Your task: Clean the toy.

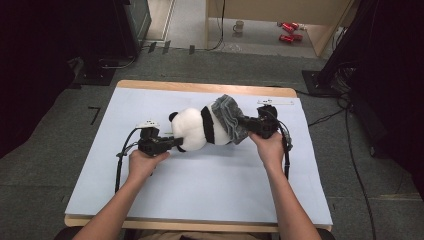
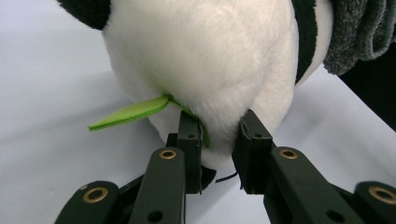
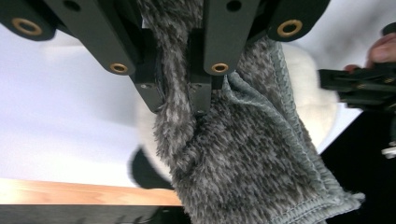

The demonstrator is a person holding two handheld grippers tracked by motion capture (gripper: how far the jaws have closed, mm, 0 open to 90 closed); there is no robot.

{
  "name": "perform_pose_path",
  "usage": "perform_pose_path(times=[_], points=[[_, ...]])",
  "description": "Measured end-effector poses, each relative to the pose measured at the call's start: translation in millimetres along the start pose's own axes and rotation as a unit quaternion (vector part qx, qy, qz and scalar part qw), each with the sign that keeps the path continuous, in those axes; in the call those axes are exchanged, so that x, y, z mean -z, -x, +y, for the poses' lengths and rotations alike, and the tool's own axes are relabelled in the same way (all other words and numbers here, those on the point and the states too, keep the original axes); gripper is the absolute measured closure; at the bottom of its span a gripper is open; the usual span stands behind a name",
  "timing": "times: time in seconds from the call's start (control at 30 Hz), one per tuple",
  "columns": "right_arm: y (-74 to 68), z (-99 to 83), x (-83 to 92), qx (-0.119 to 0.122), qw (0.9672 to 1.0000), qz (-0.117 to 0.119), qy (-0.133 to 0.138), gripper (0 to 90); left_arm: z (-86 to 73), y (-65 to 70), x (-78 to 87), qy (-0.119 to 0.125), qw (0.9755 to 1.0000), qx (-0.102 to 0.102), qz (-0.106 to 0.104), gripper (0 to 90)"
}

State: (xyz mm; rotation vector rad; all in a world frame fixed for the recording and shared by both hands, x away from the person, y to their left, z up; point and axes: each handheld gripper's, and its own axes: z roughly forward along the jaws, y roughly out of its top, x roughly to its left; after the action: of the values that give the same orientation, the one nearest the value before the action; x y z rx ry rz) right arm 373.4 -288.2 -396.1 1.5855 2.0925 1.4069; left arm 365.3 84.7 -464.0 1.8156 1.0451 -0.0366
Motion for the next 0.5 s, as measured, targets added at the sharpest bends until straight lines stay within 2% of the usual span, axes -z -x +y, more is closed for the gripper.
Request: perform_pose_path(times=[0.1,0.27,0.37,0.5], points=[[8.9,-1.3,4.2,-0.001,0.9995,-0.030,-0.001,81.3,0.3,-1.7,0.4,-0.005,1.0000,-0.001,0.003,74.9],[19.5,-2.2,12.7,-0.019,0.9991,-0.037,0.010,81.5,1.2,-2.0,0.1,0.001,1.0000,0.002,0.001,74.9],[15.7,1.7,20.7,-0.018,0.9992,-0.028,0.024,81.5,1.6,-2.5,0.2,0.001,1.0000,0.004,-0.001,74.9],[-0.7,10.9,34.8,-0.010,0.9987,0.008,0.049,81.7,1.8,-2.0,0.0,0.004,1.0000,0.003,-0.001,74.9]])
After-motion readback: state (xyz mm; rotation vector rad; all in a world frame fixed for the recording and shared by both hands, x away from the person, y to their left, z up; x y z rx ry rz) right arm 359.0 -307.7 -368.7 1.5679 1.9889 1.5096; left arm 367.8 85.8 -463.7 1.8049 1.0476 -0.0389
